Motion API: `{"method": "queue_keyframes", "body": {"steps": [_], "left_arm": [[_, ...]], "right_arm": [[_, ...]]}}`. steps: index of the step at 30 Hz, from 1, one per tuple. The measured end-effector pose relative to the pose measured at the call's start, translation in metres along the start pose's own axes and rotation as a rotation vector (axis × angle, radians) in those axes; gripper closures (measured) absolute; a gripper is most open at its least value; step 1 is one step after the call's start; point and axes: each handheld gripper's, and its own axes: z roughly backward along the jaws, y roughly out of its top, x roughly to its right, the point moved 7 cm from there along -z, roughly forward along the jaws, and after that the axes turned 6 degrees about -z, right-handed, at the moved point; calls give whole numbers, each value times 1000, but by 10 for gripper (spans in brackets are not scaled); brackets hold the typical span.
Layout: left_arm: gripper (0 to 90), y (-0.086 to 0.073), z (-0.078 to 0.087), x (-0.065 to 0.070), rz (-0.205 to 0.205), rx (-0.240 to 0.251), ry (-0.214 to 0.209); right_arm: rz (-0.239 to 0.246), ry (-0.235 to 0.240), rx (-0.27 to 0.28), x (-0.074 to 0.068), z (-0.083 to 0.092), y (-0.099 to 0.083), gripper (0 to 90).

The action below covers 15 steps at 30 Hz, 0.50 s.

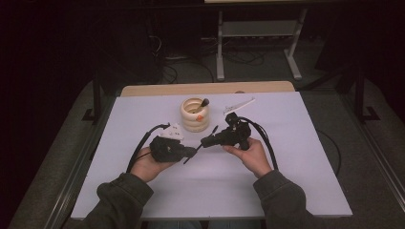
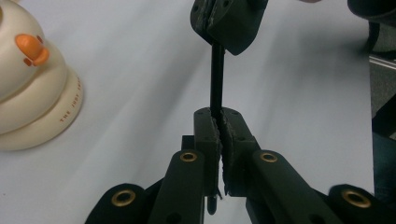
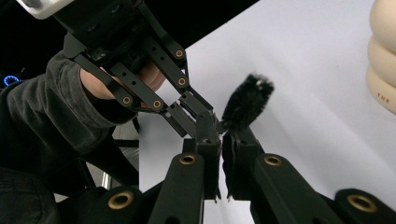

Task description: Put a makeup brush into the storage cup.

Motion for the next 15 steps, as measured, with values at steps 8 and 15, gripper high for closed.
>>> {"method": "queue_keyframes", "body": {"steps": [8, 15], "left_arm": [[845, -4, 2, 3, 18, 6, 3], [801, -14, 8, 3, 50, 21, 9]], "right_arm": [[36, -51, -38, -2, 2, 0, 846], [56, -125, -63, 1, 12, 1, 846]]}}
